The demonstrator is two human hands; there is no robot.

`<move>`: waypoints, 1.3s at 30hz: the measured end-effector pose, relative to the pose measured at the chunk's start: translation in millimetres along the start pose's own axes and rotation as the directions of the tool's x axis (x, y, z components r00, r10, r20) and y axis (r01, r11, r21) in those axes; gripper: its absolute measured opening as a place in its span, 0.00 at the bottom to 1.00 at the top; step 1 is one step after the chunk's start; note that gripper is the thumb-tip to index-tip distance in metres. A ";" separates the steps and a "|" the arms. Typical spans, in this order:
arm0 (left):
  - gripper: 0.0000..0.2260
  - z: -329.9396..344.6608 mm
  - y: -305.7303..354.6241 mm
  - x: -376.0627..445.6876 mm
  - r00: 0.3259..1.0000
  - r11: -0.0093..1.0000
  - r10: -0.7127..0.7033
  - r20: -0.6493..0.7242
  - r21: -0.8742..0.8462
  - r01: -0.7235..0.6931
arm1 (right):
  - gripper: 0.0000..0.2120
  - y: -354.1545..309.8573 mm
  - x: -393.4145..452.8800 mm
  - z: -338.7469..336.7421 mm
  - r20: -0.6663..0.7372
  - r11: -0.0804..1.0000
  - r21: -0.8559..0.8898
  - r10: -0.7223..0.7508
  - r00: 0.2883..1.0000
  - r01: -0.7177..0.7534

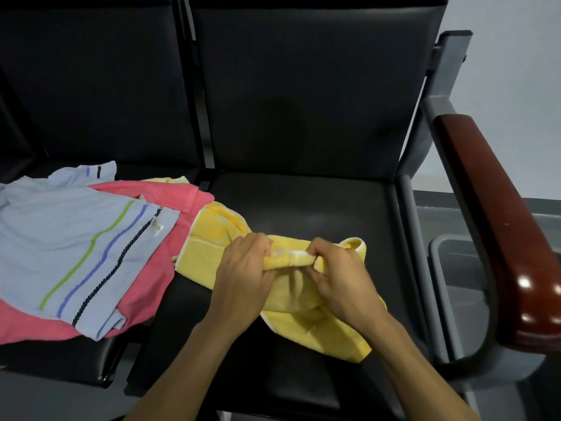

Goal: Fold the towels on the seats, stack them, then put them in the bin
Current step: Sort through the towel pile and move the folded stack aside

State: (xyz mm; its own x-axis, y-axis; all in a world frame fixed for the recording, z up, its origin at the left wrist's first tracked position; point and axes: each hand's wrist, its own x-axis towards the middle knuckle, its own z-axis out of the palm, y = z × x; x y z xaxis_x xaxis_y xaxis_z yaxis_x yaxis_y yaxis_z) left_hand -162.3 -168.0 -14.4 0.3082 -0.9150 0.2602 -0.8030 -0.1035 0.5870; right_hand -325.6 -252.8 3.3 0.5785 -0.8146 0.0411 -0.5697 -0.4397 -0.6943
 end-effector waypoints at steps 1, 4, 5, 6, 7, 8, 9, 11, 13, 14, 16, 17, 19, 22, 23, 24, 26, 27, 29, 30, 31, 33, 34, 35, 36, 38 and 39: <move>0.13 0.4 -1.3 1.3 0.997 0.998 -0.063 0.037 0.012 0.063 | 0.05 2.7 0.4 -2.4 -0.085 0.999 0.000 0.034 0.996 -0.034; 0.15 1.1 1.3 0.5 0.956 0.978 -0.200 0.216 -0.012 0.207 | 0.06 5.5 -0.5 -7.7 -0.257 0.994 0.028 0.105 0.961 -0.101; 0.14 1.8 3.2 0.7 0.941 0.969 -0.214 0.261 -0.062 0.237 | 0.06 7.1 -0.4 -7.7 -0.275 0.993 0.037 0.120 0.954 -0.114; 0.13 1.5 5.1 1.4 0.935 0.957 -0.220 0.280 -0.125 0.262 | 0.06 7.8 0.1 -8.3 -0.285 0.991 0.050 0.134 0.949 -0.125; 0.12 1.1 5.5 2.3 0.934 0.940 -0.223 0.278 -0.194 0.282 | 0.05 8.9 1.1 -8.6 -0.283 0.987 0.075 0.159 0.946 -0.143; 0.11 -0.2 5.8 3.8 0.934 0.913 -0.241 0.264 -0.266 0.310 | 0.04 10.3 2.3 -10.0 -0.269 0.979 0.117 0.194 0.943 -0.168; 0.10 -2.3 6.3 6.1 0.931 0.867 -0.274 0.241 -0.357 0.347 | 0.03 12.6 3.7 -11.3 -0.239 0.965 0.166 0.238 0.941 -0.202; 0.15 -6.8 7.2 9.0 0.906 0.718 -0.362 0.219 -0.554 0.421 | 0.06 13.1 4.1 -13.7 -0.126 0.917 0.264 0.340 0.932 -0.299; 0.20 -9.7 7.8 10.2 0.883 0.579 -0.408 0.230 -0.683 0.446 | 0.13 10.1 2.3 -13.3 -0.005 0.818 0.425 0.430 0.903 -0.388; 0.19 -10.1 7.5 10.6 0.872 0.524 -0.418 0.255 -0.716 0.461 | 0.13 7.7 1.7 -12.8 0.045 0.749 0.521 0.454 0.890 -0.408; 0.19 -9.6 8.8 11.9 0.831 0.377 -0.433 0.349 -0.768 0.518 | 0.08 5.4 1.8 -11.6 0.110 0.630 0.666 0.447 0.888 -0.399; 0.21 -8.6 10.0 12.4 0.805 0.288 -0.436 0.402 -0.785 0.548 | 0.06 4.7 1.9 -11.1 0.137 0.582 0.717 0.421 0.897 -0.383; 0.18 -6.9 12.8 14.2 0.771 0.155 -0.426 0.474 -0.801 0.578 | 0.04 1.8 2.3 -10.2 0.194 0.485 0.799 0.351 0.916 -0.355; 0.13 -6.1 15.9 16.8 0.780 0.127 -0.410 0.472 -0.818 0.561 | 0.10 -4.2 2.6 -12.2 0.274 0.380 0.854 0.250 0.929 -0.354; 0.14 -5.0 15.6 16.6 0.786 0.152 -0.419 0.455 -0.818 0.555 | 0.12 -5.8 2.5 -13.0 0.296 0.346 0.869 0.207 0.932 -0.353; 0.14 -3.7 15.6 16.1 0.794 0.197 -0.432 0.428 -0.814 0.546 | 0.14 -7.2 1.7 -14.0 0.302 0.339 0.877 0.166 0.939 -0.342; 0.10 -4.0 18.1 14.8 0.824 0.307 -0.455 0.339 -0.808 0.503 | 0.15 -9.0 1.0 -13.4 0.230 0.488 0.832 0.130 0.964 -0.265; 0.09 -4.2 19.6 14.0 0.844 0.382 -0.451 0.291 -0.792 0.477 | 0.14 -9.8 0.4 -12.2 0.176 0.603 0.767 0.132 0.976 -0.219; 0.12 -4.4 20.6 11.9 0.883 0.547 -0.419 0.211 -0.718 0.431 | 0.06 -11.8 -0.8 -9.3 0.062 0.767 0.623 0.147 0.987 -0.153; 0.11 -4.9 21.4 10.8 0.896 0.594 -0.405 0.181 -0.692 0.409 | 0.03 -12.2 -0.9 -7.8 0.000 0.831 0.543 0.143 0.990 -0.120; 0.09 -5.9 23.6 10.4 0.901 0.614 -0.405 0.155 -0.684 0.394 | 0.02 -12.6 -0.8 -6.5 -0.065 0.890 0.448 0.124 0.990 -0.082; 0.05 -6.9 26.6 9.6 0.913 0.669 -0.396 0.096 -0.652 0.359 | 0.04 -11.8 0.0 -4.6 -0.137 0.954 0.298 0.057 0.989 -0.014; 0.06 -7.4 28.7 9.3 0.923 0.700 -0.377 0.079 -0.629 0.340 | 0.05 -12.7 0.3 -4.5 -0.140 0.963 0.270 0.024 0.990 0.015; 0.07 -7.3 30.6 9.1 0.930 0.718 -0.360 0.078 -0.613 0.330 | 0.06 -13.8 0.1 -4.5 -0.132 0.967 0.251 -0.008 0.991 0.041; 0.09 -6.8 32.0 9.1 0.934 0.730 -0.350 0.079 -0.602 0.324 | 0.07 -14.9 -0.4 -4.2 -0.121 0.969 0.237 -0.036 0.992 0.064; 0.13 -5.4 32.5 8.9 0.932 0.729 -0.349 0.101 -0.596 0.337 | 0.08 -16.9 -0.8 -3.4 -0.110 0.963 0.252 -0.066 0.992 0.092; 0.16 -5.4 33.3 8.6 0.927 0.724 -0.355 0.119 -0.592 0.353 | 0.08 -17.7 -0.9 -2.8 -0.109 0.956 0.275 -0.073 0.991 0.101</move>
State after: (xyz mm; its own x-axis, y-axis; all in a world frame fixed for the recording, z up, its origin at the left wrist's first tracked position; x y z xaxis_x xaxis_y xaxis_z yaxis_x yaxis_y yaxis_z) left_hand -183.7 -177.2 11.5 0.5102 -0.8581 -0.0583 -0.1706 -0.1675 0.9710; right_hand -317.7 -245.3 17.6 0.5517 -0.8165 0.1702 -0.3257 -0.3988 -0.8572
